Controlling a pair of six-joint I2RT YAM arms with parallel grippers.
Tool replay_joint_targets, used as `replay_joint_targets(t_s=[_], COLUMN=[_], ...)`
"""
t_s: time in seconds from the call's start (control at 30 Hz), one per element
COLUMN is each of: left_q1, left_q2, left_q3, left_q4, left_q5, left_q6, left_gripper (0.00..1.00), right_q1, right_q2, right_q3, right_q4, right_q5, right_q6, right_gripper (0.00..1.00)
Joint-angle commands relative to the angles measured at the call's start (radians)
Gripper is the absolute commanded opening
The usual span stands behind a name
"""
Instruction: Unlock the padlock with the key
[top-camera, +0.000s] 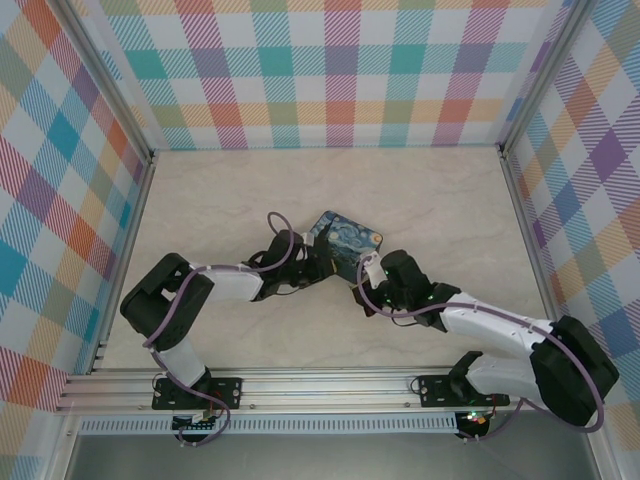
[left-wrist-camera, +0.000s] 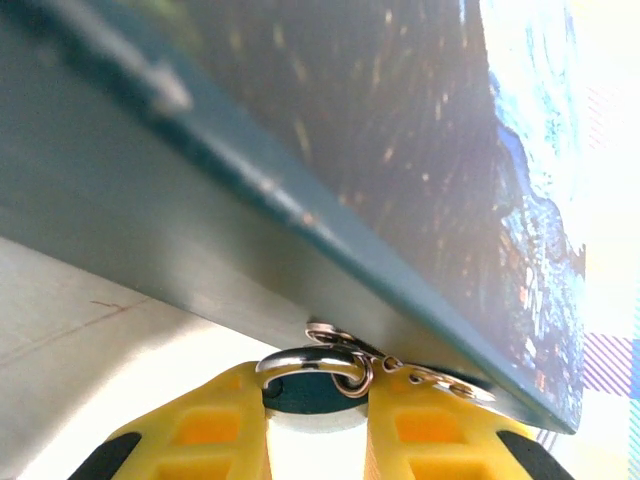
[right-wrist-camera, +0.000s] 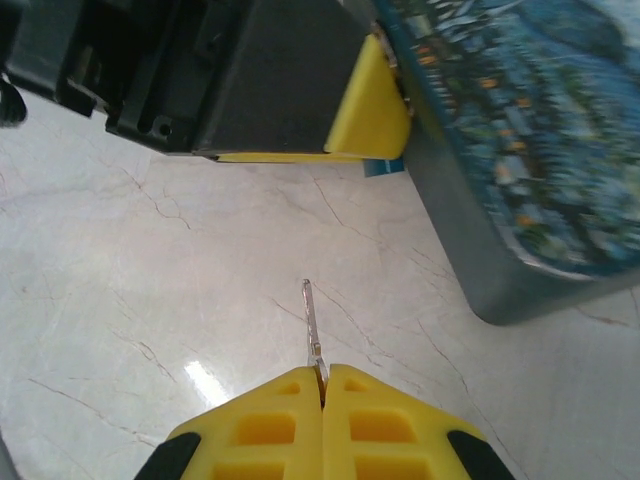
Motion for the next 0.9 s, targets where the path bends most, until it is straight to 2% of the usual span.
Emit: replay_joint_targets(t_s=[0.0, 0.37, 0.87], left_q1=[-0.02, -0.023, -0.029], left_q2=[-0.049, -0.056, -0.057], left_q3=[0.051, 0.053, 0.055], left_q4=[-0.048, -0.042, -0.025], left_q5=[0.03, 0.053, 0.08], left_q6=[-0.053, -0.111, -0.154], left_gripper=[0.14, 0.14, 0.12], right_q1=[0.016, 0.022, 0.022], right_q2=[0.036, 0.098, 0.188], right_q3=[-0.008, -0.005, 0.038], right_q4=[0.052, 0.11, 0.16], right_q5=[0.045, 0.111, 0.118], right_q6=[-0.063, -0.095, -0.135], right_gripper=[0.04, 0.04, 0.04])
